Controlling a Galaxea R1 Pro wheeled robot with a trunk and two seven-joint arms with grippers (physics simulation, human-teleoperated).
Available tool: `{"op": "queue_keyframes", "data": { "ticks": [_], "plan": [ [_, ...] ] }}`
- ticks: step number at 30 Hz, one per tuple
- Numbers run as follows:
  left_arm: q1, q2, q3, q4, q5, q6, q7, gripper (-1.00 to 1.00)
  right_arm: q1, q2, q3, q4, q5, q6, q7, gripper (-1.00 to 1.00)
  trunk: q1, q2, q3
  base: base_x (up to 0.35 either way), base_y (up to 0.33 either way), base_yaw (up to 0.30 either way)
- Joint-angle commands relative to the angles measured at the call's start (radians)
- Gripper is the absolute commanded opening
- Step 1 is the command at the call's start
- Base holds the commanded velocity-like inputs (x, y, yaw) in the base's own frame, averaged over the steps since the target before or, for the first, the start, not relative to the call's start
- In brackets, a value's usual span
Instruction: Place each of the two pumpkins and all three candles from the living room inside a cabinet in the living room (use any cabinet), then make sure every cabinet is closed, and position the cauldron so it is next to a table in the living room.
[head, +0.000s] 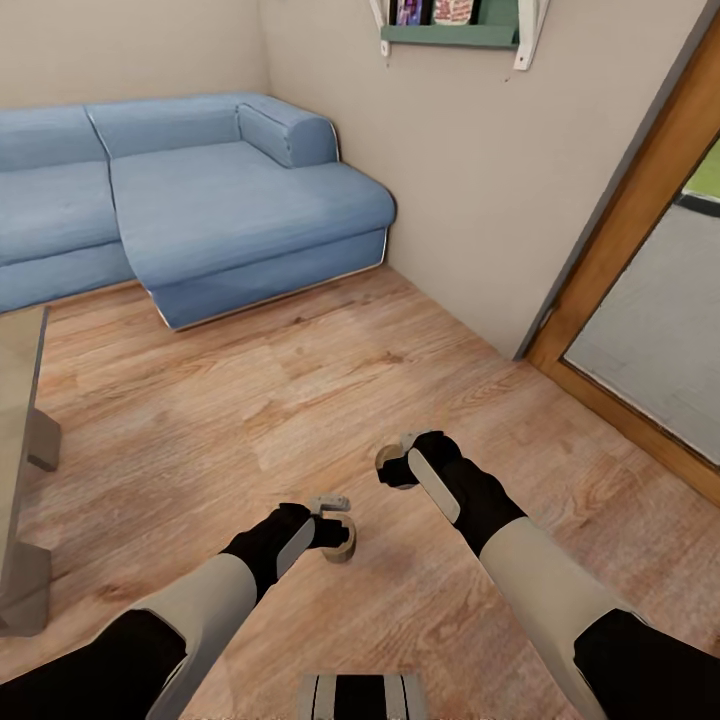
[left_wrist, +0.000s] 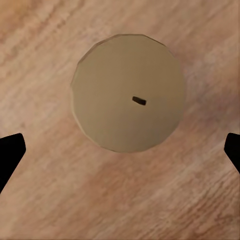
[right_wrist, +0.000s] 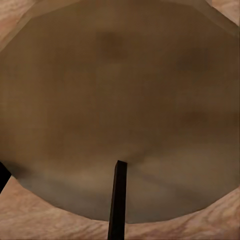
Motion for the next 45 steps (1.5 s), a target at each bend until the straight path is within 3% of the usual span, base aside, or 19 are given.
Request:
{"op": "queue_keyframes", "data": {
  "ticks": [1, 14, 28, 45],
  "plan": [
    [0.000, 0.000, -0.004, -0.001, 0.008, 0.003, 0.008, 1.00, -0.001, 0.000, 0.003, 0.001, -0.010, 0.001, -0.011, -1.00, 0.000, -0.001, -0.005, 0.000, 0.000, 0.000],
    [0.000, 0.000, -0.006, -0.001, 0.008, 0.002, 0.003, 1.00, -0.001, 0.003, 0.004, 0.012, -0.010, -0.002, -0.011, -1.00, 0.001, -0.001, -0.012, 0.000, 0.000, 0.000],
    [0.000, 0.000, -0.006, -0.001, 0.008, 0.002, 0.003, 1.00, -0.001, 0.003, 0.004, 0.012, -0.010, -0.004, -0.011, -1.00, 0.007, -0.004, -0.067, 0.000, 0.000, 0.000],
    [0.000, 0.000, -0.006, -0.001, 0.008, 0.001, 0.003, 1.00, -0.001, 0.003, 0.004, 0.012, -0.010, -0.004, -0.011, -1.00, 0.007, -0.004, -0.067, 0.066, 0.000, 0.000]
  ]
}}
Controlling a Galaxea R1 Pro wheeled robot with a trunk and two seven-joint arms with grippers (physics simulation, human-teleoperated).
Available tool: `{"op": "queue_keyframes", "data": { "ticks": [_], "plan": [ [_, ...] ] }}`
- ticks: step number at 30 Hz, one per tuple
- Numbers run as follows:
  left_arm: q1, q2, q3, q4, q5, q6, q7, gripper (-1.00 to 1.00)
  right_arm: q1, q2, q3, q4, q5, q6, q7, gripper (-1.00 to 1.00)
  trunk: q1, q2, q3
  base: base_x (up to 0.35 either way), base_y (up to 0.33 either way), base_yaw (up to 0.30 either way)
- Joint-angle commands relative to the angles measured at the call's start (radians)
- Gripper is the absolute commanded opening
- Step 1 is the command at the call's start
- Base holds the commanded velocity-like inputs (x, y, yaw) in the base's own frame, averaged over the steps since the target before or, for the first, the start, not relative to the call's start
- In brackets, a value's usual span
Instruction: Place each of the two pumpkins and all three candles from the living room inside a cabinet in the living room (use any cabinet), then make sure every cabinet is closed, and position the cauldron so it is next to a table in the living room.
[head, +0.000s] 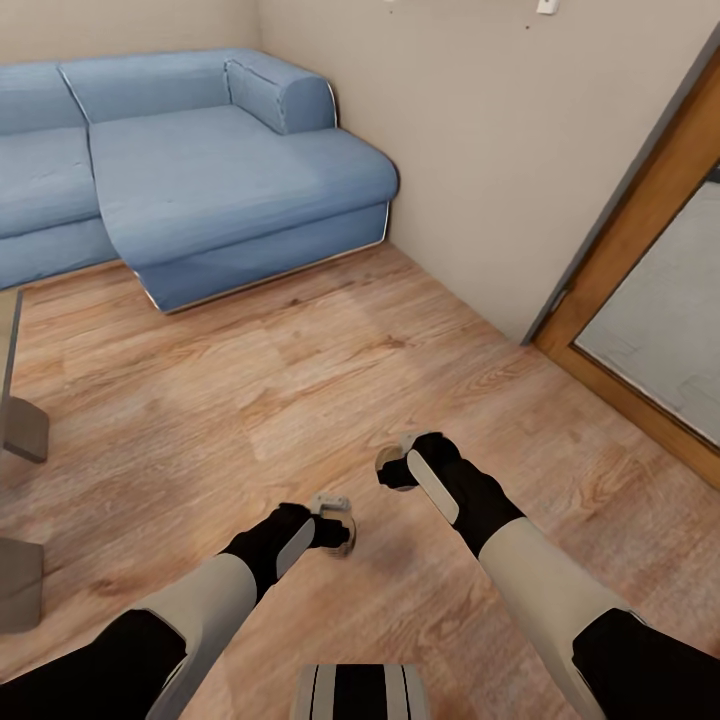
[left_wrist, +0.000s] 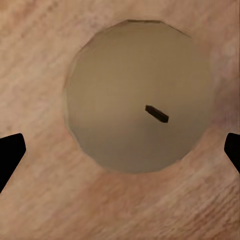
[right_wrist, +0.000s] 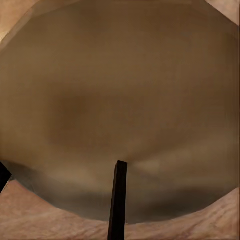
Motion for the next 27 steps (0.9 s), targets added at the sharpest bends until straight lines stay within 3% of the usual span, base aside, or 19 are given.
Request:
{"op": "queue_keyframes", "data": {
  "ticks": [1, 14, 27],
  "plan": [
    [0.000, 0.000, -0.005, -0.001, 0.011, 0.004, 0.009, 1.00, -0.001, 0.000, 0.003, -0.001, -0.012, 0.002, -0.011, -1.00, 0.000, 0.000, -0.001, 0.114, 0.000, 0.000],
    [0.000, 0.000, -0.005, 0.001, 0.011, 0.004, 0.009, 1.00, -0.001, 0.001, 0.004, -0.001, -0.012, 0.002, -0.011, -1.00, 0.000, 0.000, -0.001, 0.014, -0.002, 0.000],
    [0.000, 0.000, -0.005, 0.023, 0.011, 0.001, 0.009, 1.00, -0.001, 0.009, 0.004, 0.000, -0.012, 0.002, -0.011, -1.00, 0.000, 0.000, -0.001, 0.018, -0.096, 0.000]
  ]
}}
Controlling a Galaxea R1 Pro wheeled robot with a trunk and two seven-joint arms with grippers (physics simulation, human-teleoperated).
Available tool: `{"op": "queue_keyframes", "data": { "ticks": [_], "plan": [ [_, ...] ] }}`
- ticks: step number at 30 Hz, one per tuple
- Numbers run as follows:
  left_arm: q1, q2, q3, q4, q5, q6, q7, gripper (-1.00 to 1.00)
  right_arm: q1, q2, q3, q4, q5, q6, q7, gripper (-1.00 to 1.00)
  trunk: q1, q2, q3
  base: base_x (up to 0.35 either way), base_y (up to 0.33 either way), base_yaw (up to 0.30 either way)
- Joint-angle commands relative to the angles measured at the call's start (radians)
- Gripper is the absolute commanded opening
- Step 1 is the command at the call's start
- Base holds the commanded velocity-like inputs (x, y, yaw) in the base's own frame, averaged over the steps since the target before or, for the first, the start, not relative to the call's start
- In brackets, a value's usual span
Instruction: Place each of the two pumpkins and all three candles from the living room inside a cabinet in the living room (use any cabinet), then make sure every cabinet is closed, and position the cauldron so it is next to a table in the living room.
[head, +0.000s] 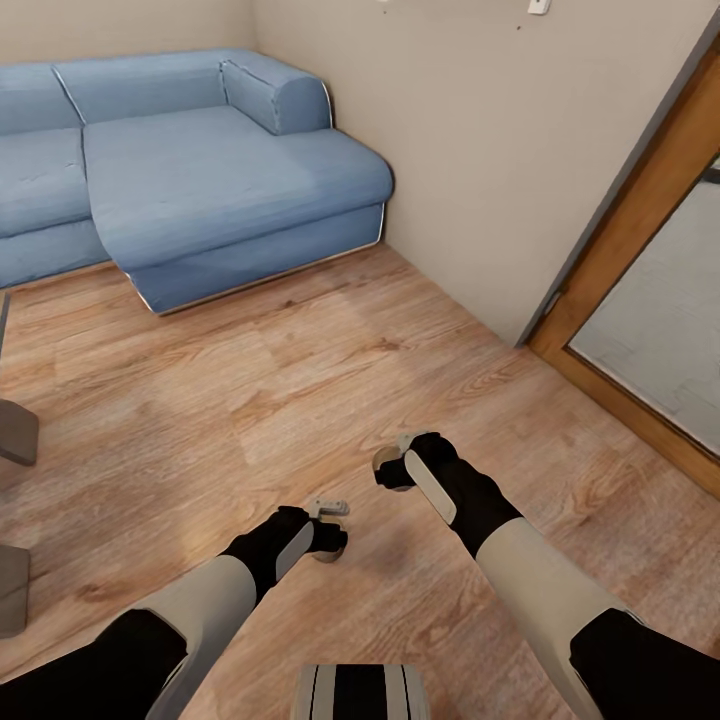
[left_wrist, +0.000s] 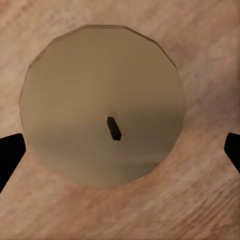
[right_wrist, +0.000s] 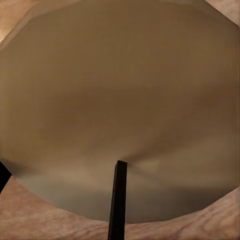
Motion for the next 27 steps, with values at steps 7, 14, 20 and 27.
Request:
{"op": "queue_keyframes", "data": {
  "ticks": [7, 14, 20, 27],
  "plan": [
    [0.000, 0.000, -0.005, -0.001, 0.010, 0.004, 0.013, 1.00, -0.001, 0.000, 0.003, -0.001, -0.010, 0.002, -0.011, -1.00, 0.000, 0.000, -0.001, 0.000, -0.001, 0.000],
    [0.000, 0.000, -0.006, -0.001, 0.009, 0.004, 0.020, 1.00, -0.001, 0.000, 0.003, 0.000, -0.010, 0.002, -0.011, -1.00, 0.000, 0.000, -0.001, 0.000, 0.000, 0.000],
    [0.000, 0.000, -0.006, -0.001, 0.009, 0.004, 0.022, 1.00, -0.001, 0.000, 0.003, 0.011, -0.010, 0.001, -0.011, -1.00, 0.000, 0.000, -0.001, 0.000, 0.000, 0.000],
    [0.000, 0.000, -0.006, -0.001, 0.009, 0.004, 0.040, 1.00, -0.001, 0.000, 0.003, 0.013, -0.010, 0.000, -0.011, -1.00, 0.000, 0.000, -0.001, 0.000, 0.000, 0.000]
  ]
}}
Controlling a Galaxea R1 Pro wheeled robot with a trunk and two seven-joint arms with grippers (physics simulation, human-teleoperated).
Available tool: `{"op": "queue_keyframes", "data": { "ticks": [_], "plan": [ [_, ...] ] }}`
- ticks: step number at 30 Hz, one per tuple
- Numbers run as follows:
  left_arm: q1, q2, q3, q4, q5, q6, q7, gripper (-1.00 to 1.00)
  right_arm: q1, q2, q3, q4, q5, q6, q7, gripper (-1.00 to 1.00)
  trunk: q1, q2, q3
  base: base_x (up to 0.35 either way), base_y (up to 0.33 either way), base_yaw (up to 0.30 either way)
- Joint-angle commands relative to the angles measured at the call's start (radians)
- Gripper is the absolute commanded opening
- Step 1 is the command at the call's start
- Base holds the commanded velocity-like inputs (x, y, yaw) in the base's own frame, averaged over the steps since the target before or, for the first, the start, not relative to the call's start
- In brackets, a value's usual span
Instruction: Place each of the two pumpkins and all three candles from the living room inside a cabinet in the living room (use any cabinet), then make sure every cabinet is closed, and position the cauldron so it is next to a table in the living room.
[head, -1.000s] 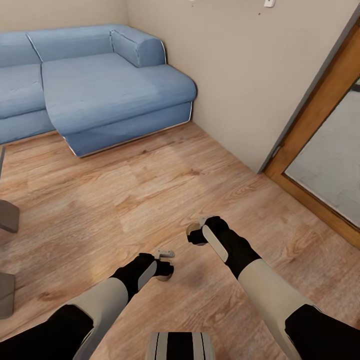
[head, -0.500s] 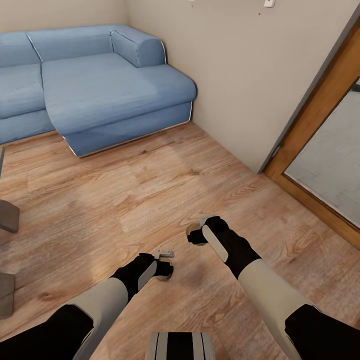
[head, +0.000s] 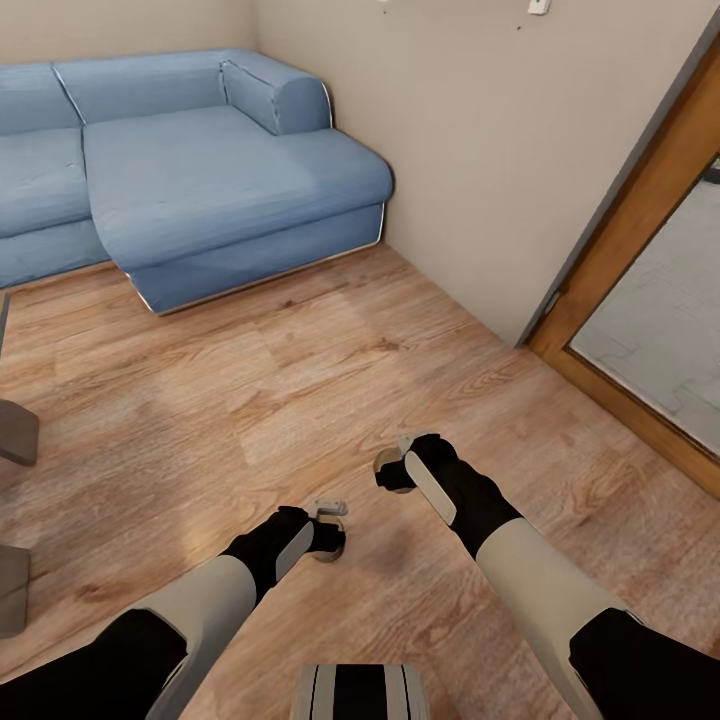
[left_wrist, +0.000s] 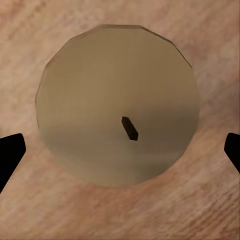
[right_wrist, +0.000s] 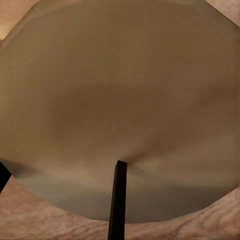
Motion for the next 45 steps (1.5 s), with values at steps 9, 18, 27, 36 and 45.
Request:
{"op": "queue_keyframes", "data": {
  "ticks": [9, 18, 27, 36, 45],
  "plan": [
    [0.000, 0.000, -0.005, -0.001, 0.011, 0.004, 0.011, 1.00, -0.001, 0.000, 0.003, -0.001, -0.010, 0.002, -0.011, -1.00, 0.000, 0.000, -0.001, 0.000, 0.000, 0.000],
    [0.000, 0.000, -0.005, -0.002, 0.012, 0.004, 0.011, 1.00, -0.001, 0.000, 0.003, -0.001, -0.010, 0.002, -0.011, -1.00, 0.000, 0.000, -0.001, 0.000, 0.000, 0.000],
    [0.000, 0.000, -0.005, -0.002, 0.012, 0.004, 0.011, 1.00, -0.001, 0.000, 0.003, -0.001, -0.010, 0.002, -0.011, -1.00, 0.004, -0.002, -0.035, 0.000, 0.000, 0.000],
    [0.000, 0.000, -0.005, -0.003, 0.013, 0.002, 0.011, 1.00, -0.001, 0.000, 0.003, -0.001, -0.010, 0.002, -0.011, -1.00, 0.007, -0.004, -0.063, 0.000, 0.000, 0.000],
    [0.000, 0.000, -0.003, -0.001, 0.014, -0.028, 0.011, 1.00, -0.001, 0.000, 0.003, -0.001, -0.010, 0.002, -0.011, -1.00, 0.007, -0.004, -0.063, 0.000, 0.000, 0.000]
  ]
}}
